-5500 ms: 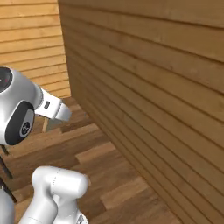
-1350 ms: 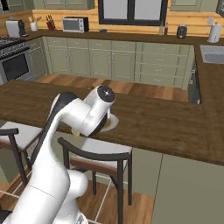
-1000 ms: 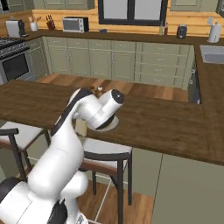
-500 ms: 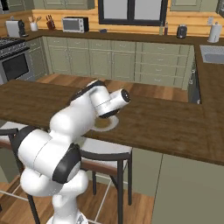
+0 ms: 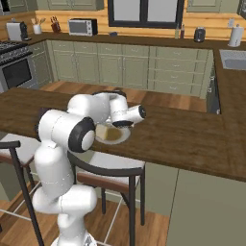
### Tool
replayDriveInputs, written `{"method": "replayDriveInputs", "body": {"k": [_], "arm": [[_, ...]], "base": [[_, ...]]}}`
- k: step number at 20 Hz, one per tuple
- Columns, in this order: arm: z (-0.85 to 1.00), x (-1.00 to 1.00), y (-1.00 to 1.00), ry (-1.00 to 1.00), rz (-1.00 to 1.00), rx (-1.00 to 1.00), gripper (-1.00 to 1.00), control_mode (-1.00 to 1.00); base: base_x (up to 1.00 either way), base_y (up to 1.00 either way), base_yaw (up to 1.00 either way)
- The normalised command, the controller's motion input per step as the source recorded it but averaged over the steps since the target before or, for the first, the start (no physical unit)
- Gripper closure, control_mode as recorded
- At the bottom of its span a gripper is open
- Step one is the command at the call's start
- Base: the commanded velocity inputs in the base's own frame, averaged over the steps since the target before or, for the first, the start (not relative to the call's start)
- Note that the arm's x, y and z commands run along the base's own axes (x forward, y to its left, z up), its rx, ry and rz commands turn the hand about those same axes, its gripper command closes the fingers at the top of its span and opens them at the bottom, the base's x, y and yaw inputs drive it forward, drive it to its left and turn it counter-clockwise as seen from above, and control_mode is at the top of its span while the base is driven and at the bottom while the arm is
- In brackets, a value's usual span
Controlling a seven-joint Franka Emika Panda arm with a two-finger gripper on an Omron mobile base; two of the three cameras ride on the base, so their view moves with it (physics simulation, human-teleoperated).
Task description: Start the toaster. Once the lever pops up, take the bread to the plate on the dining counter.
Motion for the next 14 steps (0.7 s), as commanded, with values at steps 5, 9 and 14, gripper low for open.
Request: {"method": "replayDriveInputs", "body": {"k": [5,9,14], "arm": [[-0.43,0.42,0.0,0.0,0.0,0.0,1.0,-1.0],[-0.45,0.55,0.0,0.0,0.0,0.0,1.0,-1.0],[-0.41,0.4,0.0,0.0,0.0,0.0,-1.0,-1.0]], "base": [[0.0,0.0,0.0],[0.0,0.0,0.0],[0.0,0.0,0.0]]}}
